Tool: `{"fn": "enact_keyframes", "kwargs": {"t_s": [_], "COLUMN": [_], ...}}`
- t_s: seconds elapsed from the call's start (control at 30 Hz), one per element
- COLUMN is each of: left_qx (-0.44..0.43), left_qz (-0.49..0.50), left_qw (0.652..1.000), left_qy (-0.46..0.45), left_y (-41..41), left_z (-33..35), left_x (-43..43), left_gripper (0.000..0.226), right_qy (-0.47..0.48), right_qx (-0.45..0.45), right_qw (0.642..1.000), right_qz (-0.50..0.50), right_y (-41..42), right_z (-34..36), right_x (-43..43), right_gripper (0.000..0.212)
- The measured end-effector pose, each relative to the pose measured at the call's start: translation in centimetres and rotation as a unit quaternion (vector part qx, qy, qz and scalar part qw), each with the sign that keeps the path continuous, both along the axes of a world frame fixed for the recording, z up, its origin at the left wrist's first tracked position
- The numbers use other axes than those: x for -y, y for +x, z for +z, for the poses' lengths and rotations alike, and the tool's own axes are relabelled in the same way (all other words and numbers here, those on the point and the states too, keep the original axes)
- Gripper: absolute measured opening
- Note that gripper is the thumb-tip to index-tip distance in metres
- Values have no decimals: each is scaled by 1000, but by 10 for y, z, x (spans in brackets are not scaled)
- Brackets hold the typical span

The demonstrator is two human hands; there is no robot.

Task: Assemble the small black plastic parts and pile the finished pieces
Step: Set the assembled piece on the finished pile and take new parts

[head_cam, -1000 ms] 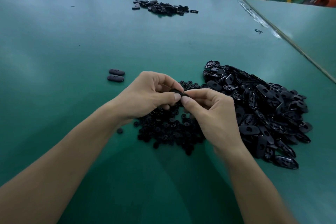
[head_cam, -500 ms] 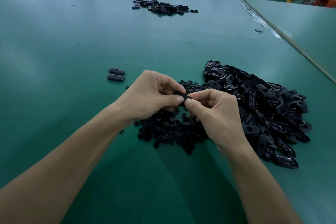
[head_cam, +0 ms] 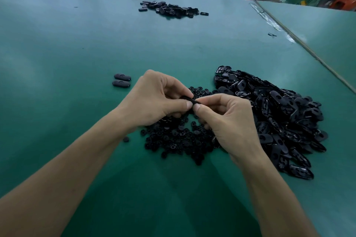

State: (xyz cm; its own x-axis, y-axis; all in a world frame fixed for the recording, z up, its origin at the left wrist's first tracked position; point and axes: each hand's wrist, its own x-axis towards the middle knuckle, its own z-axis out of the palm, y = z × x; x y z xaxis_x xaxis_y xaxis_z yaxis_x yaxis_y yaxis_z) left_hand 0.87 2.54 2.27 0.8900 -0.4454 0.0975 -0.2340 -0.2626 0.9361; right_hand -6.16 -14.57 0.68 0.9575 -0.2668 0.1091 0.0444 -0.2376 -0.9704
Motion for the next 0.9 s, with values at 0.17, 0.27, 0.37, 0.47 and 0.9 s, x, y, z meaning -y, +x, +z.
{"fn": "enact_keyframes", "kwargs": {"t_s": [0.17,0.27,0.37,0.47,0.9], "left_qx": [-20,-9,-1,-4,203], "left_qz": [99,195,252,303,344], "left_qw": [995,980,967,953,890], "left_qy": [-11,-42,-38,-16,217], "left_y": [14,33,50,60,59], "left_z": [-7,-16,-28,-39,-52], "left_x": [-10,-29,-49,-64,-69], "left_gripper": [12,11,10,10,12], "right_qy": [-249,-450,-538,-576,-553], "right_qx": [-5,-57,-142,-164,-90], "right_qw": [967,890,831,801,826], "right_qz": [-56,-47,-17,3,-69], "right_y": [14,29,41,45,45], "right_z": [8,14,20,26,18], "right_x": [17,34,44,44,45], "right_gripper": [21,31,36,37,26]}}
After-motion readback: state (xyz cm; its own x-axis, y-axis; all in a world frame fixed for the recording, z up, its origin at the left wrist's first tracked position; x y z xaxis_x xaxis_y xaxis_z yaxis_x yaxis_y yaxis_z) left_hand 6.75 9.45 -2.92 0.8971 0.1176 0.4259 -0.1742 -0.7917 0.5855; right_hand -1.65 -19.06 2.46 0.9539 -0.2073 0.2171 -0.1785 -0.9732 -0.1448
